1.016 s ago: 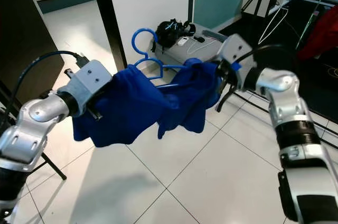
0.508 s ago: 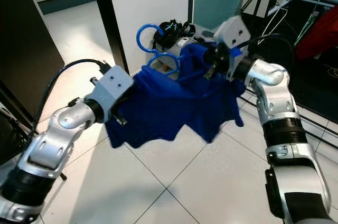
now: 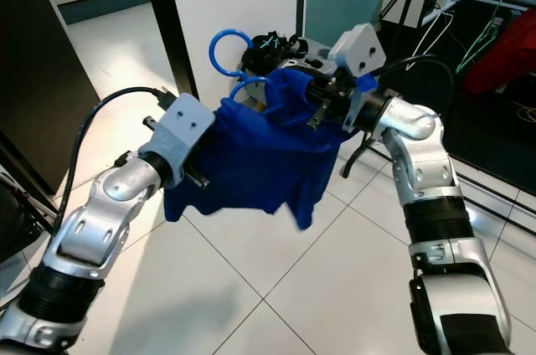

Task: Hang hanger

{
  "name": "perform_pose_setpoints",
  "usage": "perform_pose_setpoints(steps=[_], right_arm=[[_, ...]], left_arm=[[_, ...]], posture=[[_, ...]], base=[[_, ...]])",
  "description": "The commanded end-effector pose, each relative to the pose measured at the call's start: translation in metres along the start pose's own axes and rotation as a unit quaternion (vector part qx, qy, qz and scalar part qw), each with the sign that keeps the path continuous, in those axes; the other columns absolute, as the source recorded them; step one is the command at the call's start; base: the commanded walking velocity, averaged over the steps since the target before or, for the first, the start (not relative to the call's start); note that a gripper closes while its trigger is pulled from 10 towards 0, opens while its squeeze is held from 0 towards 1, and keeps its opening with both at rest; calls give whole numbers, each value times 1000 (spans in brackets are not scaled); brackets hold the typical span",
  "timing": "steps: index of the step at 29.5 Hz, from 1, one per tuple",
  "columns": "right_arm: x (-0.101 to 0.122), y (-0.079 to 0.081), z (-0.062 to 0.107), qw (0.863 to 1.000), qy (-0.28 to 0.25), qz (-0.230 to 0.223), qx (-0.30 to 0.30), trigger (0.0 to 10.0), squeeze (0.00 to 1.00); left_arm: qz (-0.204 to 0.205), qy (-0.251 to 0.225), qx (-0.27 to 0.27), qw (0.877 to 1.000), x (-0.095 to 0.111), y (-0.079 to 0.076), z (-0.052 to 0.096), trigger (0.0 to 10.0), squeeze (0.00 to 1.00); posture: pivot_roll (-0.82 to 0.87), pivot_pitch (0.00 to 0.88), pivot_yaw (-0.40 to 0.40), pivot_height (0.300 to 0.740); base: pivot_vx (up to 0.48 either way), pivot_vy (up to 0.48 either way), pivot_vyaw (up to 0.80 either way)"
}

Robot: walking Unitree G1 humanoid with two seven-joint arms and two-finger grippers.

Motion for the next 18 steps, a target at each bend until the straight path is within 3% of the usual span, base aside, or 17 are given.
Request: perform_pose_setpoints(steps=[1, 2, 6, 9, 14, 18], right_arm=[[1, -21, 7, 999, 16, 21, -39, 0, 0], [1, -21, 7, 999, 16, 21, -39, 0, 0], [-3, -57, 27, 990, 49, 35, -125, 0, 0], [-5, -73, 38, 983, 61, 39, -167, 0, 0], [-2, -74, 41, 984, 49, 24, -169, 0, 0], [0, -58, 29, 991, 27, 17, -130, 0, 0]], left_arm=[[-30, 25, -2, 999, -16, 7, 5, 10000, 0], [-30, 25, -2, 999, -16, 7, 5, 10000, 0], [-60, 59, -7, 996, -37, 18, 15, 10000, 0], [-76, 78, -10, 994, -48, 24, 21, 10000, 0], [-85, 93, 6, 992, -56, 34, 25, 10000, 0], [-96, 96, 7, 991, -56, 35, 23, 10000, 0]], posture=[[1, 82, 3, 740], [1, 82, 3, 740], [4, 76, 5, 740], [5, 74, 5, 740], [5, 70, 7, 740], [0, 64, 7, 740]], base=[[0, 0, 0], [0, 0, 0], [0, 0, 0], [0, 0, 0], [0, 0, 0], [0, 0, 0]])
Point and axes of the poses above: a point about 5 cm out from each wrist's last joint towards the gripper, its own z axis pointing back from the gripper into the wrist, its own x axis along the axis of the wrist's last joint, y = z × x, the point moved 6 cm from there along -z, pointing out of the wrist towards the gripper, and after that the axes turned 7 degrees about -z, right-handed, at the moved point
